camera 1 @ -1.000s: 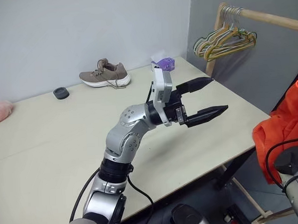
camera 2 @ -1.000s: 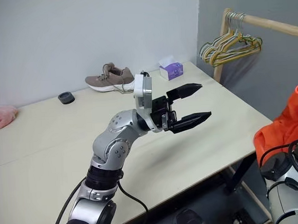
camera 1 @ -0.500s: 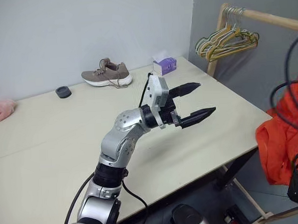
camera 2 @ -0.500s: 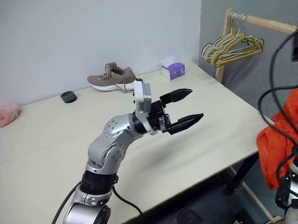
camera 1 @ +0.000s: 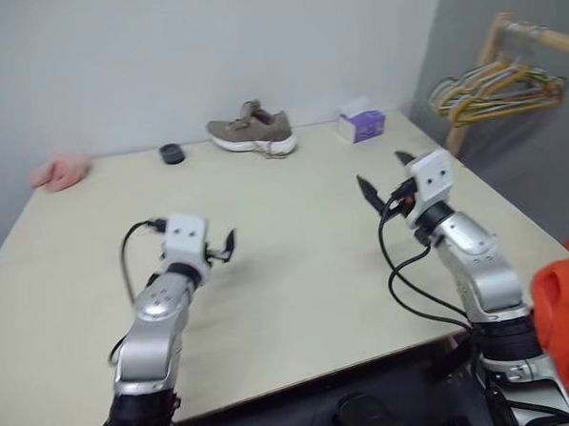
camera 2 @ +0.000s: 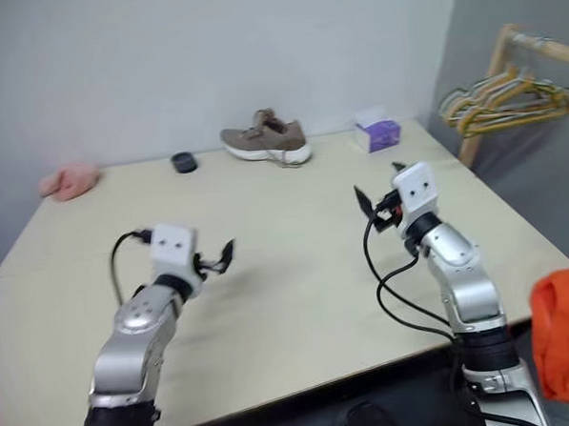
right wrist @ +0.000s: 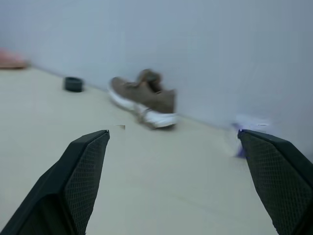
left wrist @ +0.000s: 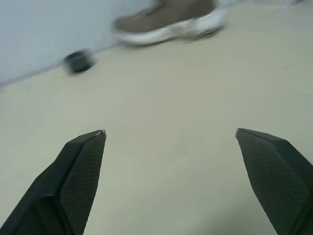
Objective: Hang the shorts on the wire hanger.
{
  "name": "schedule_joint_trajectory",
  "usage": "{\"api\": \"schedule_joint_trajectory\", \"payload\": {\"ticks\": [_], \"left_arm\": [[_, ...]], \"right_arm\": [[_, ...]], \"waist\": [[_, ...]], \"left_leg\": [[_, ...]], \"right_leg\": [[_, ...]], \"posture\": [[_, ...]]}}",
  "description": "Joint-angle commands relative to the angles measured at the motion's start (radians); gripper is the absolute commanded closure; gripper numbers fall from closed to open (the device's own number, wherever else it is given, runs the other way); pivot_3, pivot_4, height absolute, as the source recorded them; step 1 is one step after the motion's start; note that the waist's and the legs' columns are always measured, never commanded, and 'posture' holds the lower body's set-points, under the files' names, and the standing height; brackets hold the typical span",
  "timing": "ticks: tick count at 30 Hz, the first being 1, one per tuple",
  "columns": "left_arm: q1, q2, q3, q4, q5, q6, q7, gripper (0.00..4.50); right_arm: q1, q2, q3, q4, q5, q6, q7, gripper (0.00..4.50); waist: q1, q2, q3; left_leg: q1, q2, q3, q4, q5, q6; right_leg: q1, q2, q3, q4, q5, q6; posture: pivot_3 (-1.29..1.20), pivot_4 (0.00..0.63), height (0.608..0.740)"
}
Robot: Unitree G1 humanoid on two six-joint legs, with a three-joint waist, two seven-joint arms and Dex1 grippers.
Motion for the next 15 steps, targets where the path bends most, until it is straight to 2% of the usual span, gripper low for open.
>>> {"api": "schedule_joint_trajectory", "payload": {"ticks": [1, 7, 11, 15], "left_arm": [[-0.008, -0.030, 0.059, -0.075, -0.011, -0.032, 0.049, 0.00], [-0.032, -0.027, 0.081, -0.066, -0.040, -0.031, 0.027, 0.00], [-0.059, -0.004, 0.098, -0.046, -0.059, -0.005, 0.016, 0.00], [-0.065, 0.005, 0.090, -0.033, -0.061, -0.013, 0.008, 0.00]], "right_arm": [[-0.003, 0.028, 0.024, 0.049, 0.019, -0.046, 0.053, 0.01], [-0.025, 0.054, 0.035, 0.135, 0.036, -0.064, 0.135, 0.01], [-0.042, 0.063, 0.011, 0.165, 0.037, -0.057, 0.121, 0.01], [-0.035, 0.061, 0.012, 0.166, 0.039, -0.049, 0.133, 0.01]], "waist": [[0.062, 0.000, 0.000], [0.162, 0.000, 0.000], [0.189, 0.000, 0.000], [0.193, 0.000, 0.000]], "left_leg": [[-0.001, -0.001, 0.000, 0.000, 0.000, 0.000], [0.000, -0.002, 0.001, 0.001, 0.000, 0.000], [0.000, -0.002, 0.001, 0.001, 0.000, 0.000], [0.000, -0.002, 0.001, 0.000, 0.000, 0.000]], "right_leg": [[-0.001, -0.001, 0.000, 0.000, 0.000, -0.001], [-0.005, -0.002, 0.000, 0.000, 0.001, -0.001], [-0.006, -0.002, 0.000, 0.001, 0.001, -0.002], [-0.006, -0.001, 0.000, 0.001, 0.001, -0.003]], "posture": [[-0.12, 0.000, 0.740], [-0.07, 0.000, 0.740], [-0.04, 0.000, 0.740], [-0.03, 0.000, 0.740]]}}
